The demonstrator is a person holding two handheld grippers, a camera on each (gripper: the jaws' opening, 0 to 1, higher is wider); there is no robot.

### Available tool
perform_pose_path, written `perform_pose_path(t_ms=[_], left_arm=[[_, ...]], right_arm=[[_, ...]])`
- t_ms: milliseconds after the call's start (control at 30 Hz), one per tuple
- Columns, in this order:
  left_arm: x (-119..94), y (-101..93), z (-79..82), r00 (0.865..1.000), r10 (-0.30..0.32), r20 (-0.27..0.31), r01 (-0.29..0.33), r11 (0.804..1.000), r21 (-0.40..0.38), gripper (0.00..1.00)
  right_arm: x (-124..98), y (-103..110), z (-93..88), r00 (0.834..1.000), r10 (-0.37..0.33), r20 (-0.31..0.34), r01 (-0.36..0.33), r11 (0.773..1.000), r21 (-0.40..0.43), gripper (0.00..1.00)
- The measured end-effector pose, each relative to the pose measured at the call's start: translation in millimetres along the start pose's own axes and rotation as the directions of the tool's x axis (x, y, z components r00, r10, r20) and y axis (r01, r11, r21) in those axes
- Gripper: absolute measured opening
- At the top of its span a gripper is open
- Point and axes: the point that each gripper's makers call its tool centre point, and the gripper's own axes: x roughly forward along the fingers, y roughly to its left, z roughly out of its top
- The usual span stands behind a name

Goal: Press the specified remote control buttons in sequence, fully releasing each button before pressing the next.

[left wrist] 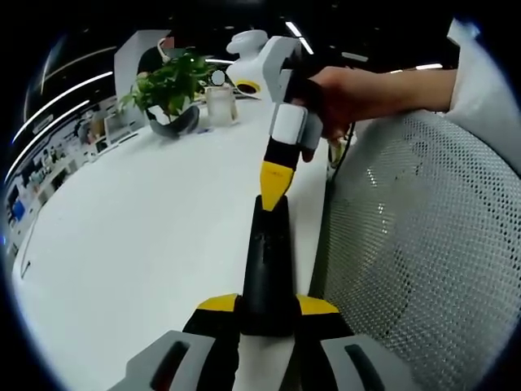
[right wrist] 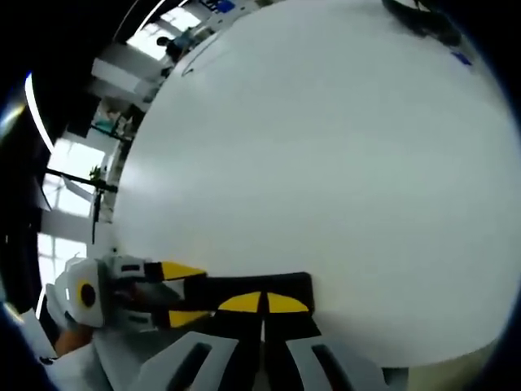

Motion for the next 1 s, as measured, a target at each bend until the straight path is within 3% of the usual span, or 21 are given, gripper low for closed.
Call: perform_pose_path(t_ms=[100,267,500,733,833,1000], left_arm=[[0,0.2,0.1,1.0,0.003,0.0,-0.003,1.0,-0.003,0.24],[0,-0.8,-0.2,1.0,0.001,-0.004,-0.001,1.0,0.0,0.24],[1,-9.2,2.4,1.0,-0.026,-0.004,0.026,0.999,0.029,0.24],[1,-8.5,2.0,1.0,-0.027,-0.004,0.027,0.999,0.029,0.24],[1,-8.1,1.9,1.0,-0.025,-0.001,0.025,0.999,0.026,0.24],[1,-7.7,2.0,1.0,-0.024,0.005,0.023,0.999,0.023,0.24]], right_arm=[[1,2,1.6,1.0,-0.008,0.009,0.008,1.0,-0.013,0.0],[3,6,2.4,0.998,-0.053,0.022,0.055,0.993,-0.105,0.0],[5,14,5.0,0.999,-0.024,0.038,0.03,0.988,-0.15,0.0],[7,16,-1.9,1.0,-0.017,-0.009,0.016,0.99,-0.142,0.0],[8,8,-3.2,0.997,-0.07,-0.016,0.067,0.986,-0.149,0.0],[9,11,-3.5,0.997,-0.08,-0.008,0.077,0.98,-0.182,0.0]])
